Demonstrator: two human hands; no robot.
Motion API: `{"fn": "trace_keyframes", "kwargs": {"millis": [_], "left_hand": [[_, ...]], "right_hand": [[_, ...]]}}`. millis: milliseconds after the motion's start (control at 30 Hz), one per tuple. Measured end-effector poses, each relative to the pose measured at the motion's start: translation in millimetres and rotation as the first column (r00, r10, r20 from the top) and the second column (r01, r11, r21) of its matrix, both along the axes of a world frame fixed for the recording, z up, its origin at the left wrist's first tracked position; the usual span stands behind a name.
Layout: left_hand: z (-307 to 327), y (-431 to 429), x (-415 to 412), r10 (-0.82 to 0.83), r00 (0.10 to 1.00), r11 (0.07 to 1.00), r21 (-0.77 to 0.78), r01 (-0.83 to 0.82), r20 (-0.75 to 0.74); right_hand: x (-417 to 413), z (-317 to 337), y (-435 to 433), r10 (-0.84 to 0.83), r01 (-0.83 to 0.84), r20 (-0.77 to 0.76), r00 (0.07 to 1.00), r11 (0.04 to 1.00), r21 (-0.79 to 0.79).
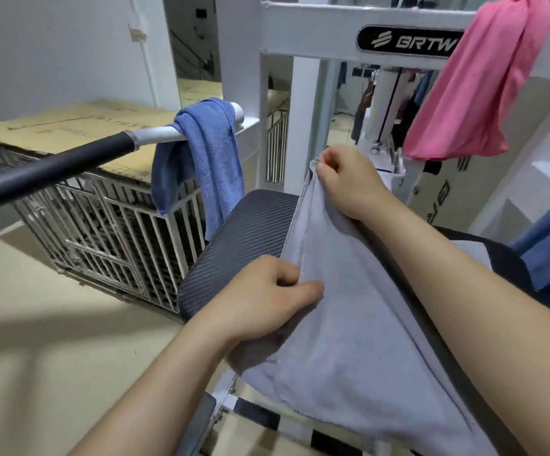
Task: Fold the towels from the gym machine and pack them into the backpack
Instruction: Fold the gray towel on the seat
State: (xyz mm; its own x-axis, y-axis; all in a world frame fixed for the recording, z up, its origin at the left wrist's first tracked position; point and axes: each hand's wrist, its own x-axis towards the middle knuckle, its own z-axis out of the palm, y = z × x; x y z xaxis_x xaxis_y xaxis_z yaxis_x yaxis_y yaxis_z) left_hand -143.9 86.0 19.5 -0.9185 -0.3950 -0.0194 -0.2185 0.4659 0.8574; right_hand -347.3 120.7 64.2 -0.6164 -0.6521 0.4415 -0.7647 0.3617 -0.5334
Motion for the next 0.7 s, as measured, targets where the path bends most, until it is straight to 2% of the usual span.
{"fn": "trace_keyframes", "kwargs": {"millis": [267, 367, 467, 567, 633, 700], "left_hand": [[13, 33, 58, 0.157, 0.982, 0.972, 0.159, -0.172, 0.103], [23, 42, 80, 0.238, 0.969, 0.970, 0.040, -0.240, 0.062], [36, 42, 100, 0.319, 0.945, 0.938, -0.118, -0.325, -0.071], [45, 34, 121, 0.387, 0.903, 0.896, -0.155, -0.416, -0.186], [48, 32, 127, 0.325, 0.929, 0.923, -0.154, -0.352, -0.179], [42, 35, 124, 0.252, 0.963, 0.921, -0.281, -0.269, -0.095]], "right_hand": [[17, 16, 22, -0.040, 0.039, 0.000, 0.999, 0.989, -0.141], [28, 34, 37, -0.031, 0.027, -0.017, 0.999, 0.977, -0.210], [40, 51, 52, 0.005, -0.020, -0.050, 0.999, 0.953, -0.303], [50, 69, 69, 0.037, -0.055, -0.050, 0.998, 0.906, -0.419], [57, 80, 80, 0.072, -0.082, -0.039, 0.997, 0.874, -0.479], [67, 90, 91, 0.148, -0.150, -0.045, 0.988, 0.849, -0.506]]}}
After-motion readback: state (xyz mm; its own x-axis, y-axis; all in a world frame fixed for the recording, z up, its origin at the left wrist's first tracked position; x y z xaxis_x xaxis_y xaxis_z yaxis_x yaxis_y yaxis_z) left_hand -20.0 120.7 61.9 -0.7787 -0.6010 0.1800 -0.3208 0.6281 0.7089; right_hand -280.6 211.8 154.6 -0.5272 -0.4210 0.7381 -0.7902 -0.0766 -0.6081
